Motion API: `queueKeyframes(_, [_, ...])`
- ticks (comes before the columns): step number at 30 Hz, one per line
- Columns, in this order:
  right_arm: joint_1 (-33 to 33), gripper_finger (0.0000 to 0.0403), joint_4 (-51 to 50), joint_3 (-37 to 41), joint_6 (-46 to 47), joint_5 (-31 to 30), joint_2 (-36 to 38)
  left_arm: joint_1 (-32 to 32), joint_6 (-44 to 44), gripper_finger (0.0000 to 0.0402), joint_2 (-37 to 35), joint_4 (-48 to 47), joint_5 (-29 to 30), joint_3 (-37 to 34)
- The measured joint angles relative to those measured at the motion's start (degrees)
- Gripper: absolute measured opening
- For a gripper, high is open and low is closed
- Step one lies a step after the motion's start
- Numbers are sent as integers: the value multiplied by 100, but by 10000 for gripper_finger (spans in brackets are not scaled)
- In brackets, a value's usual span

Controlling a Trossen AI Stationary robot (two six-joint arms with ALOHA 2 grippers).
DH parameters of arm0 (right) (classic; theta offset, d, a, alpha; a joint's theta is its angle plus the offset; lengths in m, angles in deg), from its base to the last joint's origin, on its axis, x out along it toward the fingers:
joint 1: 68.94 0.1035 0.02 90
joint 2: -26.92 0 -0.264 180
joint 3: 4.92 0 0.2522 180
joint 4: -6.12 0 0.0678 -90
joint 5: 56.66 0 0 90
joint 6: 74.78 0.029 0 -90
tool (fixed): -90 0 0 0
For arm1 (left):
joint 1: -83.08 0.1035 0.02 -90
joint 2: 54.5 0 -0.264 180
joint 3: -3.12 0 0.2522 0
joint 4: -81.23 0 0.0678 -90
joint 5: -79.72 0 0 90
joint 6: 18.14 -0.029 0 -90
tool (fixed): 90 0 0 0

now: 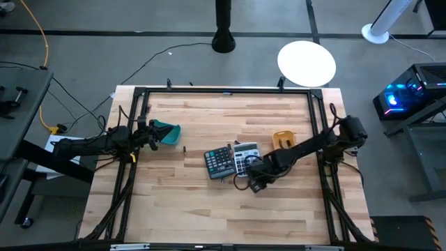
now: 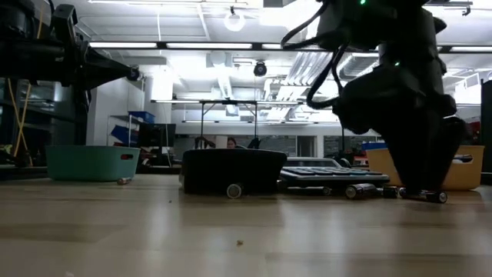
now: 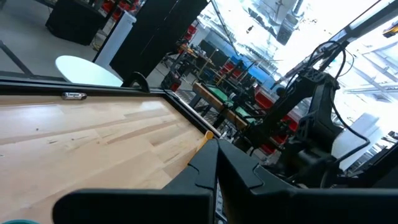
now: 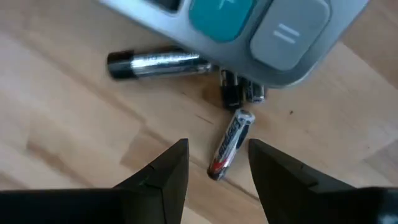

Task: Sort batteries
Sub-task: Put the silver battery into the blue bin

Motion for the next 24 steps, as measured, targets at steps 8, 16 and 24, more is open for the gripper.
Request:
queueKeyframes(8, [-49,24,-460,-172,106,-130,-79,0,0,1,-2,0,0,2])
queueKeyframes(16, [-703,7,-1030,-1942,-1792,-534,396,0,0,1,0,-1,0,2])
queueKeyframes(24, [-1864,3,464,-3189,-3611,-631,-561,0,0,1,-2,0,4,1])
